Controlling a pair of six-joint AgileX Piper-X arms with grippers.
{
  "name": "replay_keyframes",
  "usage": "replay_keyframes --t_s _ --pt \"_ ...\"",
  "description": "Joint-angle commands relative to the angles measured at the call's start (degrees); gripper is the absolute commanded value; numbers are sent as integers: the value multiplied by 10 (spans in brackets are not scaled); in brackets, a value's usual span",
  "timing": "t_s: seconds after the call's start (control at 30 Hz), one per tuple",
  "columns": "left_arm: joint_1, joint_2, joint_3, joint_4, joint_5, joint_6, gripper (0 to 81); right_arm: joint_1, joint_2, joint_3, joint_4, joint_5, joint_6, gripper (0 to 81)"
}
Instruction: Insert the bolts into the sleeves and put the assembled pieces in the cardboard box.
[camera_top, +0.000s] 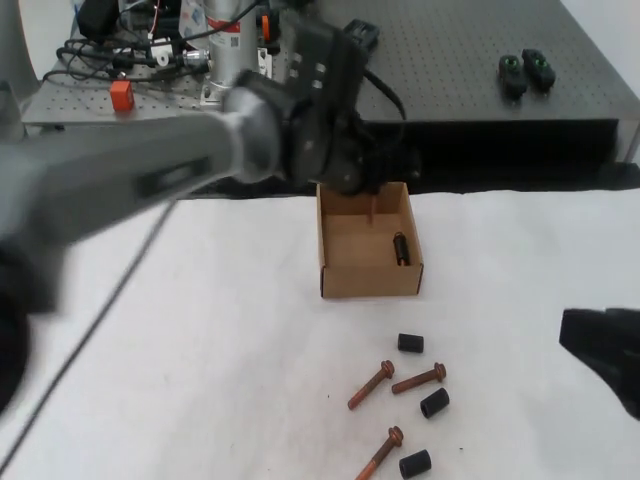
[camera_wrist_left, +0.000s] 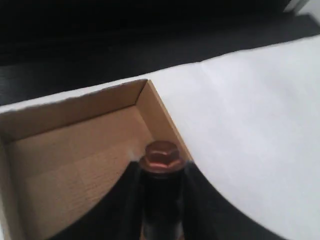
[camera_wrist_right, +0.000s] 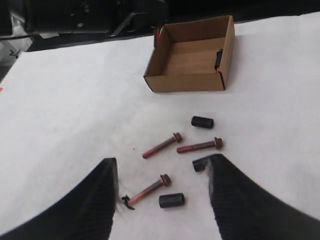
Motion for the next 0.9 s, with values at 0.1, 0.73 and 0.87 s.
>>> replay_keyframes --t_s 0.1,0.73,0.87 --pt "3 265 -361 246 1 -1 6 -2 7 -3 29 11 -9 415" --pt "3 297 -398 291 55 -48 321 -2 147 -3 27 7 -50 415" --pt "8 259 -398 334 49 -17 321 -1 234 -13 14 7 -78 415"
